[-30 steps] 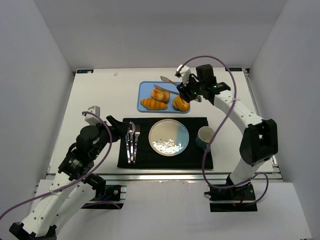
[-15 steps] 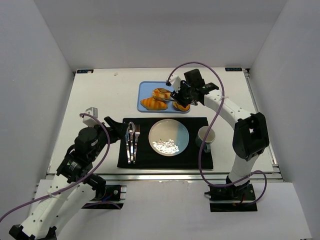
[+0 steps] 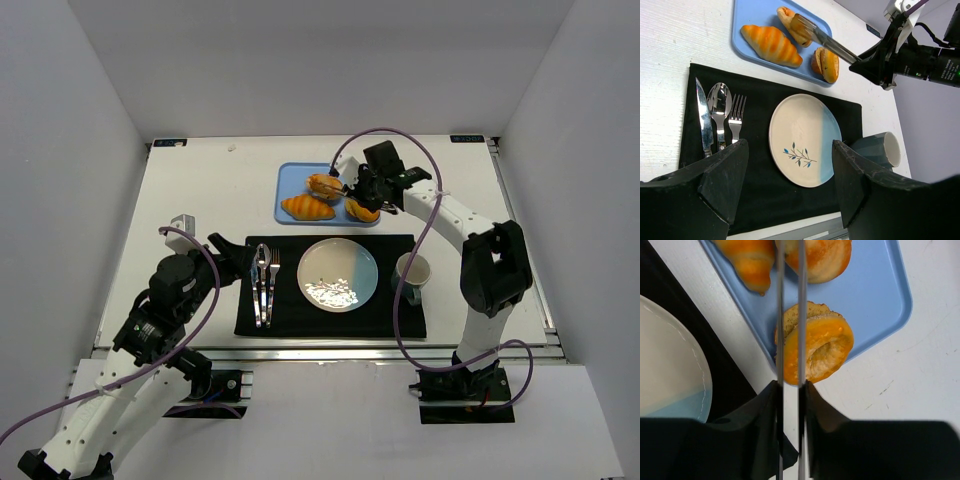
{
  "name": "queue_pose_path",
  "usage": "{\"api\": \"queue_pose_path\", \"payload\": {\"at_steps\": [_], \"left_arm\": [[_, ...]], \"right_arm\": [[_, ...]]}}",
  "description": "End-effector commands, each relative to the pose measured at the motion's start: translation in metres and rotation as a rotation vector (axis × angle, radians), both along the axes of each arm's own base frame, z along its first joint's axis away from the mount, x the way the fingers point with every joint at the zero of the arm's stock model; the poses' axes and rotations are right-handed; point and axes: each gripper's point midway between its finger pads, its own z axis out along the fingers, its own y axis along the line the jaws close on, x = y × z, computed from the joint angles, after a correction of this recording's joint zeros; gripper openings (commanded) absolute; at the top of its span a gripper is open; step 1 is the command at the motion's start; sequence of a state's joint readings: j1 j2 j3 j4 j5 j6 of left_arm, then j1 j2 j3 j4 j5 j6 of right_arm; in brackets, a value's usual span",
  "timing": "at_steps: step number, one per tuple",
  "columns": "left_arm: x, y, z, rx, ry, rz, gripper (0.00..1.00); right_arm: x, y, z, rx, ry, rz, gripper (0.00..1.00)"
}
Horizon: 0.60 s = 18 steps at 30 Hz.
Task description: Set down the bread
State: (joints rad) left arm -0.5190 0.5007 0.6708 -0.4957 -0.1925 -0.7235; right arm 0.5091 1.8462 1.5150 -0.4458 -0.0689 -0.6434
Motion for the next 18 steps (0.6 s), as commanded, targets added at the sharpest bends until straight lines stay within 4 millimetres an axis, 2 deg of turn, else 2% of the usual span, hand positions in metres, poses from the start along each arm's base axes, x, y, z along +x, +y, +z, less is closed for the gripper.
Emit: {"api": "queue_pose_path", "payload": {"at_steps": [1,4,7,8,10,11,13,14,15,16,17,18], "left_arm": [[-0.001,0.002,0.006,-0.008,-0.009,0.012,0.77],[-0.001,0.002,0.007,-0.014,-0.012,0.009,0.77],[0.0,0.002,0.008,-0.016,-0.016,0.011,0.77],[0.0,0.001,0.008,-0.015,-0.018,0.009,0.77],[0.0,0.001,0.01,-0.014,-0.02,0.01,0.77],[0.001,0.001,0.01,-0.015,-0.021,0.01,0.77],[0.001,0.001,0.011,-0.015,-0.023,0.01,0.77],[0.0,0.002,0.011,-0.015,-0.023,0.01,0.77],[0.0,0.001,0.011,-0.017,-0.024,0.009,0.77],[0.001,0.002,0.012,-0.017,-0.025,0.011,0.77],[0.001,0.002,0.012,-0.018,-0.027,0.012,0.77],[0.001,0.001,0.01,-0.019,-0.021,0.009,0.77]], "right_arm": [[0.01,0.003,0.018,0.004,-0.08,0.009,0.25],[0.008,0.003,0.031,0.025,-0.103,0.014,0.13],[0.005,0.002,0.042,0.057,-0.111,-0.004,0.1],[0.003,0.001,0.055,0.082,-0.133,-0.006,0.08],[-0.001,0.001,0.065,0.117,-0.141,-0.005,0.05],[-0.006,0.0,0.081,0.144,-0.166,-0.004,0.04],[-0.015,-0.001,0.088,0.168,-0.17,0.011,0.03],[-0.023,-0.004,0.104,0.187,-0.2,0.02,0.03],[-0.032,-0.004,0.1,0.196,-0.183,0.04,0.03],[-0.045,-0.008,0.112,0.21,-0.192,0.056,0.03],[-0.052,-0.008,0.113,0.222,-0.191,0.069,0.03],[-0.065,-0.01,0.109,0.221,-0.158,0.096,0.03]]}}
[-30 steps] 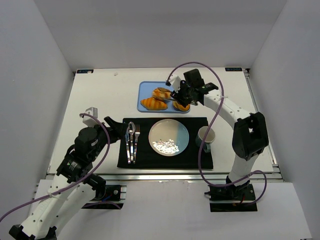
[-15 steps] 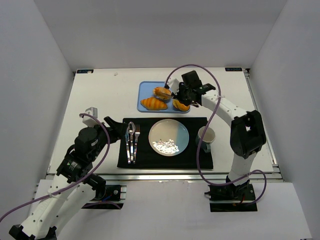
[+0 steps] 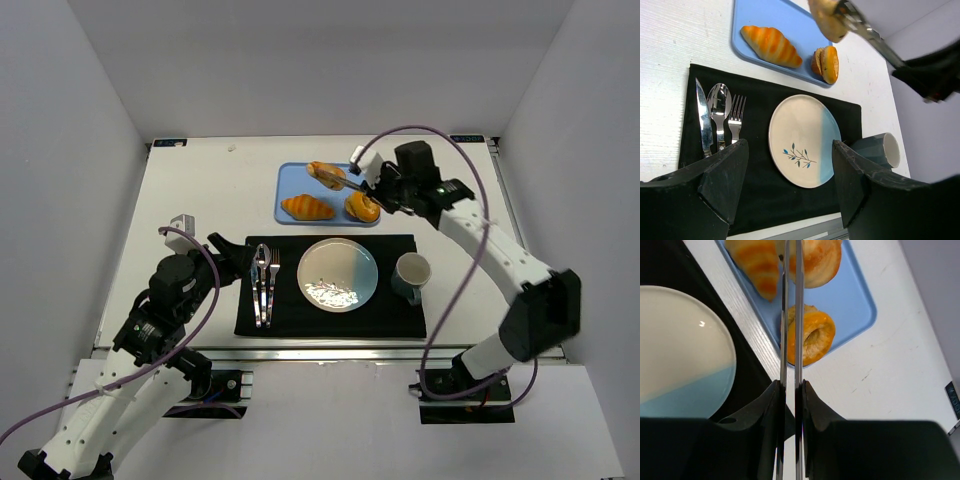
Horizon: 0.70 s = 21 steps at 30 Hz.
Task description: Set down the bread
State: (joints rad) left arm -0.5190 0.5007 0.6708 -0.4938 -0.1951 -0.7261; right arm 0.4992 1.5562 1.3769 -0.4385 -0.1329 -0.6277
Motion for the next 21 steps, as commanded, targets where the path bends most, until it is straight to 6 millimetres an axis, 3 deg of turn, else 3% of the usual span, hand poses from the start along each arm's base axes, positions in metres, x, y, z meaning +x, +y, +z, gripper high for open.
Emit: {"api": "queue_pose_path", "payload": {"at_steps": [1,7,11,15,18,21], "left_arm": [[0.001,0.0,0.01,-0.018,-0.023,0.006,0.77],[0.003,-0.004,0.008,-0.022,-0.022,-0.007,0.77],[0.007,-0.007,0.005,-0.012,-0.016,-0.018,0.77],[0.008,-0.01,0.002,-0.008,-0.009,-0.028,0.77],[0.007,-0.009,0.003,-0.012,-0.01,-0.025,0.77],[0.005,-0.008,0.004,-0.018,-0.013,-0.021,0.77]], "right_arm": [[-0.039,0.0,0.035,0.097,-0.042,0.091,0.03],[-0.115,-0.028,-0.004,0.027,0.041,0.214,0.04],[-0.139,-0.042,-0.025,-0.015,0.061,0.24,0.05],[-0.151,-0.043,-0.037,-0.019,0.102,0.255,0.07],[-0.158,-0.041,-0.043,-0.031,0.135,0.278,0.16],[-0.169,-0.04,-0.047,-0.04,0.183,0.327,0.36]]}}
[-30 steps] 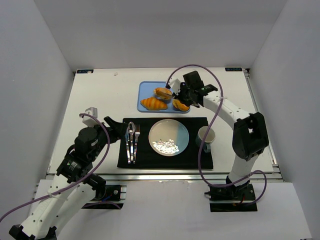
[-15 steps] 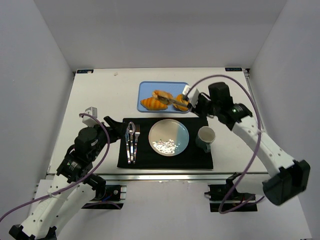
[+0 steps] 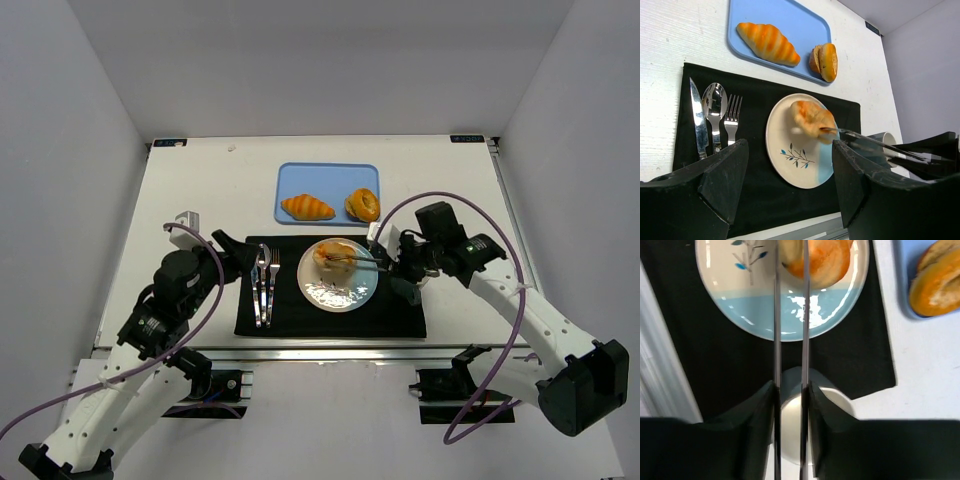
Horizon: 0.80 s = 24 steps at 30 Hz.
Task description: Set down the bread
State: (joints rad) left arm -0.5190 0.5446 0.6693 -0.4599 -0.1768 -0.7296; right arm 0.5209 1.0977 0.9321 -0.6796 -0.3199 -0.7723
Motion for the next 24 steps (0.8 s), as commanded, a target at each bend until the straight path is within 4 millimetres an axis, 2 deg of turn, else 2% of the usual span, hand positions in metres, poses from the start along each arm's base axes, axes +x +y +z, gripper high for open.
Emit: {"api": "queue_pose_path", "payload": {"at_steps": [1,4,5,9,14,17,18,19,20,21,23,24], "left_arm": [[-0.002,0.001,0.008,-0.017,-0.028,-0.001,0.77],[-0.005,0.003,0.009,-0.027,-0.033,0.007,0.77],[-0.005,0.004,0.009,-0.03,-0.034,0.009,0.77],[-0.007,0.005,0.008,-0.036,-0.034,0.014,0.77],[-0.007,0.006,0.008,-0.031,-0.034,0.016,0.77],[-0.006,0.005,0.009,-0.03,-0.037,0.013,0.77],[-0.005,0.004,0.009,-0.032,-0.039,0.012,0.77],[-0.005,0.004,0.009,-0.032,-0.041,0.012,0.77],[-0.004,0.003,0.008,-0.031,-0.038,0.007,0.77],[-0.004,0.003,0.008,-0.032,-0.038,0.006,0.77],[-0.004,0.003,0.009,-0.031,-0.04,0.007,0.77],[-0.004,0.004,0.01,-0.032,-0.041,0.009,0.77]], "right_arm": [[-0.012,0.009,0.012,0.032,0.009,0.086,0.45],[-0.019,0.013,0.021,0.062,0.007,0.121,0.58],[-0.019,0.014,0.024,0.071,0.001,0.126,0.58],[-0.018,0.02,0.039,0.122,-0.016,0.12,0.58],[0.0,0.033,0.071,0.211,-0.078,0.062,0.53],[0.028,0.042,0.078,0.246,-0.111,-0.018,0.51],[0.041,0.041,0.077,0.237,-0.128,-0.066,0.51],[0.053,0.046,0.068,0.225,-0.105,-0.091,0.51],[0.066,0.05,0.07,0.234,-0.123,-0.11,0.51],[0.087,0.054,0.064,0.208,-0.122,-0.152,0.51],[0.11,0.062,0.064,0.202,-0.14,-0.174,0.52],[0.128,0.067,0.059,0.181,-0.145,-0.197,0.52]]}}
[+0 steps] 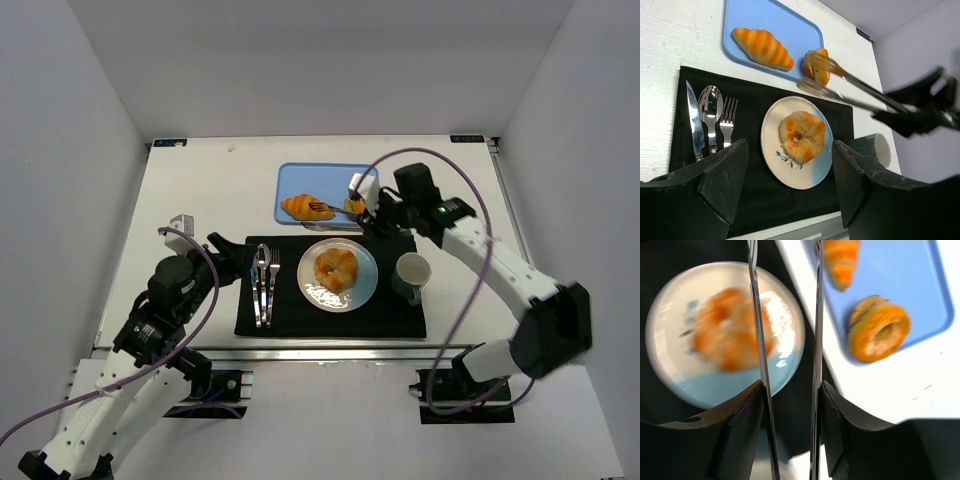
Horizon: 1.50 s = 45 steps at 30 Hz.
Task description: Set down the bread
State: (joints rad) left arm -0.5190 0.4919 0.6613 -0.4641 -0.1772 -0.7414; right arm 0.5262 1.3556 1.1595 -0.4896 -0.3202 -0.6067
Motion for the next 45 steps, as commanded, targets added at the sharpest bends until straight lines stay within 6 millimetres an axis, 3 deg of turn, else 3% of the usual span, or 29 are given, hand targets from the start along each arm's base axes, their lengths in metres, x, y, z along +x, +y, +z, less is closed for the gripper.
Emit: {"api": "queue_pose_path", "payload": {"at_steps": [1,5,6,8,9,19,26,34,40,41,45], "left_arm": [[0.001,0.0,0.003,-0.003,-0.012,0.005,0.77],[0.0,0.003,0.004,-0.015,-0.02,0.018,0.77],[0.001,0.004,0.003,-0.016,-0.02,0.024,0.77],[0.0,0.005,0.003,-0.022,-0.021,0.028,0.77],[-0.001,0.006,0.002,-0.022,-0.02,0.032,0.77],[0.0,0.006,-0.003,-0.015,-0.014,0.033,0.77],[0.004,0.003,-0.002,-0.008,-0.018,0.026,0.77],[0.004,0.003,-0.002,-0.011,-0.02,0.025,0.77],[0.004,0.004,-0.001,-0.006,-0.022,0.028,0.77],[0.004,0.004,0.0,-0.007,-0.023,0.028,0.77],[0.004,0.004,0.002,-0.008,-0.029,0.029,0.77]], "right_arm": [[0.061,0.019,0.022,0.035,-0.117,-0.105,0.52],[0.1,0.031,0.008,-0.01,-0.124,-0.133,0.53],[0.105,0.033,-0.009,-0.04,-0.091,-0.134,0.54],[0.115,0.038,-0.005,-0.04,-0.098,-0.13,0.54],[0.117,0.038,-0.017,-0.063,-0.075,-0.126,0.55],[0.107,0.035,-0.056,-0.142,0.048,-0.106,0.55],[0.105,0.037,-0.076,-0.2,0.174,-0.103,0.47],[0.105,0.04,-0.073,-0.213,0.221,-0.093,0.35],[0.1,0.041,-0.068,-0.204,0.244,-0.089,0.09],[0.101,0.04,-0.062,-0.196,0.236,-0.093,0.0],[0.104,0.036,-0.037,-0.125,0.204,-0.113,0.0]]}}
